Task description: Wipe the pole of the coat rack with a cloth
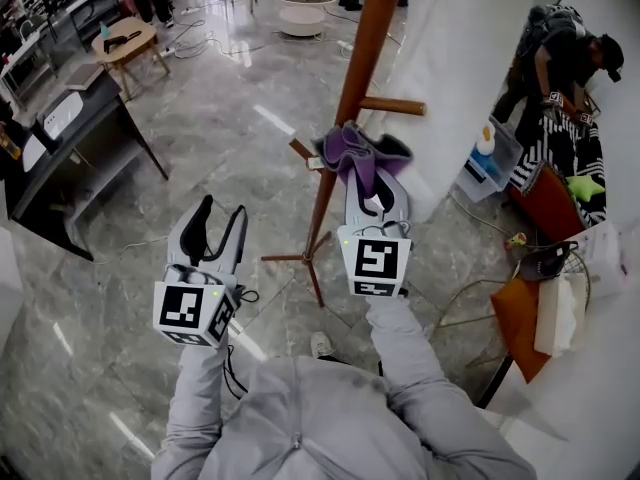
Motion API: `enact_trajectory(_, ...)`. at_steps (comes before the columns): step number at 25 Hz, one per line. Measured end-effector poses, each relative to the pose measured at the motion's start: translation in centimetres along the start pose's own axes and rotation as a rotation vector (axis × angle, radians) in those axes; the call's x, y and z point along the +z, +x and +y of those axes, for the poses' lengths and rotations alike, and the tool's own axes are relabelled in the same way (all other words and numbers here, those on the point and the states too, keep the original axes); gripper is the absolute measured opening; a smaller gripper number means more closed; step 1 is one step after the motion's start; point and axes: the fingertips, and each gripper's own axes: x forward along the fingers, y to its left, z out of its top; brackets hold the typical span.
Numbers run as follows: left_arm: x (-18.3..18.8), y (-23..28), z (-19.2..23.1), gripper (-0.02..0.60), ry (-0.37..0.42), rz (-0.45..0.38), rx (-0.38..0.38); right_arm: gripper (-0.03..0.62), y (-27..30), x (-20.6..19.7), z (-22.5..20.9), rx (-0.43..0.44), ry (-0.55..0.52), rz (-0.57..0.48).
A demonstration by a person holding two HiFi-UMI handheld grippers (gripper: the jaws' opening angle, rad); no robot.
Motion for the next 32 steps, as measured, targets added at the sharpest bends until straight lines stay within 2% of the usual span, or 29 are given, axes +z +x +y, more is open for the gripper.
enact_trajectory(9,-0.3,0.6,-0.8,0.23,0.008,0.016,-0.031,0.054,-1.6,-5.2,-0.1,-0.014,0.117,0.126)
enact_trajectory(17,-0.8,0.7,-1.6,0.23,0.0,0.031,-0.053,0.054,-5.4,-8.2,1.7,0.025,0.14,0.213)
enact_trajectory(21,-0.8,0.5,-1.7,0.23,-0.006,0.039,-0.049,0.054,-7.7,-5.4,1.4,0.016,0.127,0.141)
enact_trajectory(28,-0.4,-0.1,-2.0,0.23,-0.01,0.027,-0.048,0.054,-8.7,5.0,-0.8,-0.045,0.022,-0.1)
enact_trajectory(32,-0.2,-0.7,-1.7,0.23,-0.005,0.014,-0.041,0.054,-7.7,9.4,-1.2,-0.073,-0.056,-0.226)
